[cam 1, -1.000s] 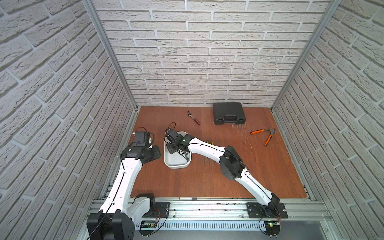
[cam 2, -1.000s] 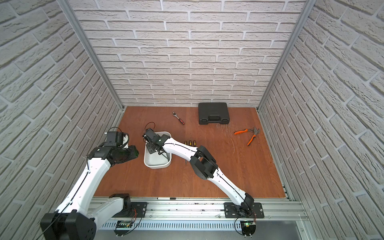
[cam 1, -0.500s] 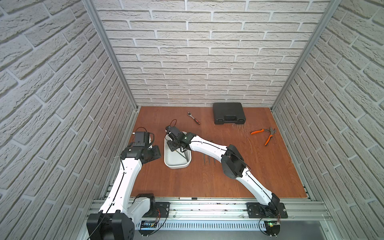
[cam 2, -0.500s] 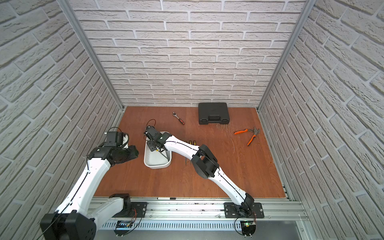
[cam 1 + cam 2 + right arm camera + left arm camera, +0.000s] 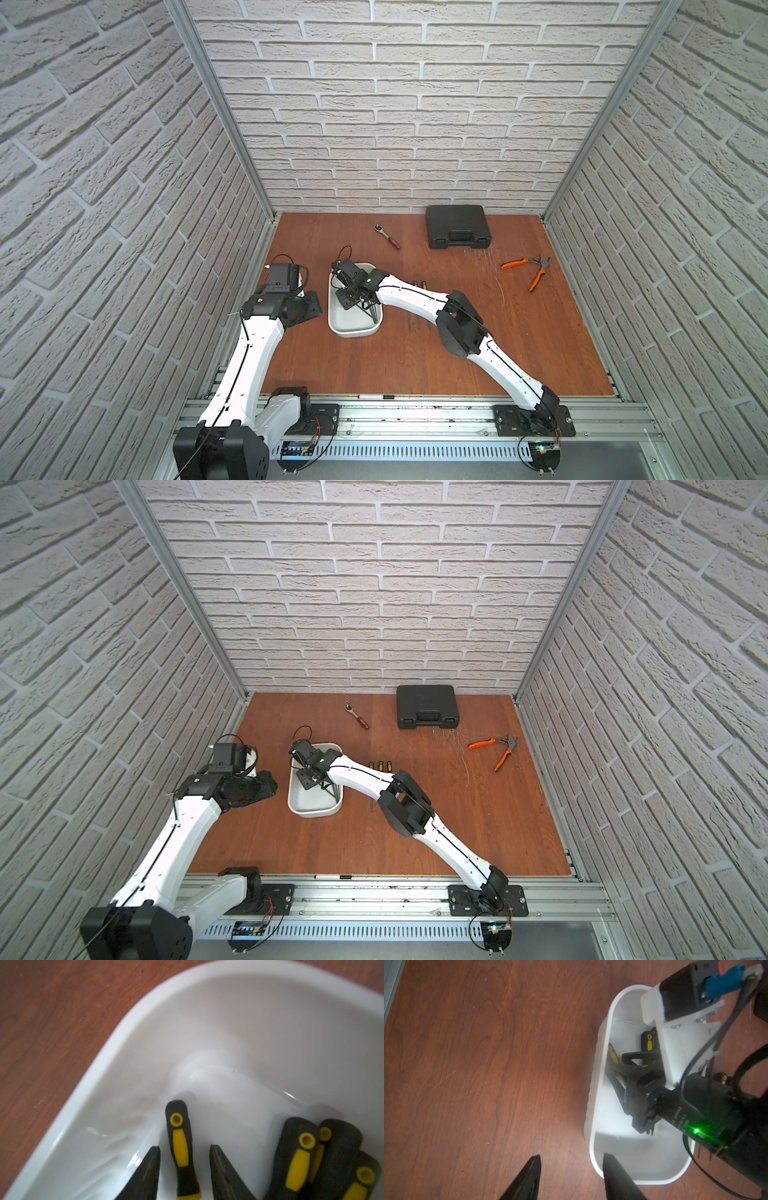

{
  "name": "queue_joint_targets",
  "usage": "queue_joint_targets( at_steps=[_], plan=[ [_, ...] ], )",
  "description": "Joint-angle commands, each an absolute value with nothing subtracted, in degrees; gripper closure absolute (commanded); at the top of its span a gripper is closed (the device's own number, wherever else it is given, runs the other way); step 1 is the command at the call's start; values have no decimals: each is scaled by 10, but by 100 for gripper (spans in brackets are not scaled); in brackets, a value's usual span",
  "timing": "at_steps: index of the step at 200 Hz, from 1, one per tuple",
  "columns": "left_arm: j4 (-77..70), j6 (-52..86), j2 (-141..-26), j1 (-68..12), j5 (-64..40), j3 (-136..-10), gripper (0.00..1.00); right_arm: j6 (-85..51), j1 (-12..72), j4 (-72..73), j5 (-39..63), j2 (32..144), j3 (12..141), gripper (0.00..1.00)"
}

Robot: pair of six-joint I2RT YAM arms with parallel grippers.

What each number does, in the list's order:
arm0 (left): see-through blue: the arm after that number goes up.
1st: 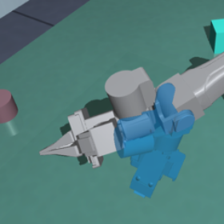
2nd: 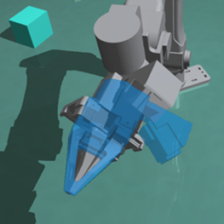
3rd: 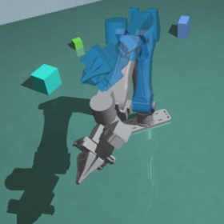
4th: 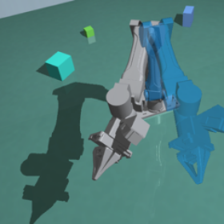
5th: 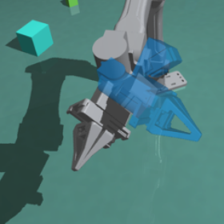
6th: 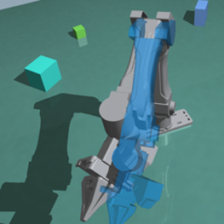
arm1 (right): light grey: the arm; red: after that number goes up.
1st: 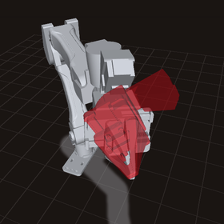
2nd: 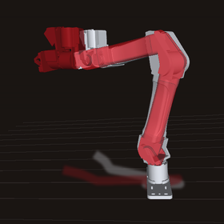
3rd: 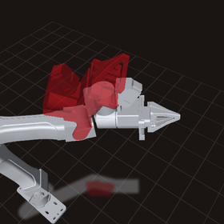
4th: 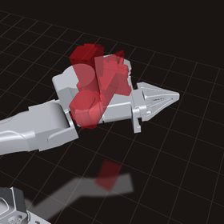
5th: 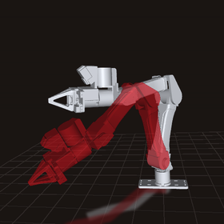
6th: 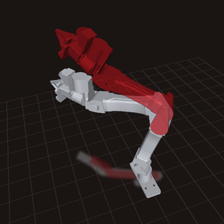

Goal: Take the file tool out of the storage box
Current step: Pick up the file tool from the storage box.

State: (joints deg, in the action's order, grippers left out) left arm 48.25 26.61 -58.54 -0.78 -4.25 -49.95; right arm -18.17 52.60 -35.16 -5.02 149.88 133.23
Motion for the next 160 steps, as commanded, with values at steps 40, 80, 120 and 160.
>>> queue_joint_targets(
  at_steps=[40,80,120,160],
  plan=[
    [487,259,-583,-6,-36,-495,46,-181,526,-367,-69,1514,1353,75],
    [481,262,-584,-6,-39,-492,45,-187,526,-398,-86,1529,1389,88],
    [481,262,-584,-6,-38,-494,45,-209,525,-341,-59,1473,1351,95],
    [468,272,-582,-7,-45,-482,46,-233,516,-273,-47,1374,1278,97]
  ],
)
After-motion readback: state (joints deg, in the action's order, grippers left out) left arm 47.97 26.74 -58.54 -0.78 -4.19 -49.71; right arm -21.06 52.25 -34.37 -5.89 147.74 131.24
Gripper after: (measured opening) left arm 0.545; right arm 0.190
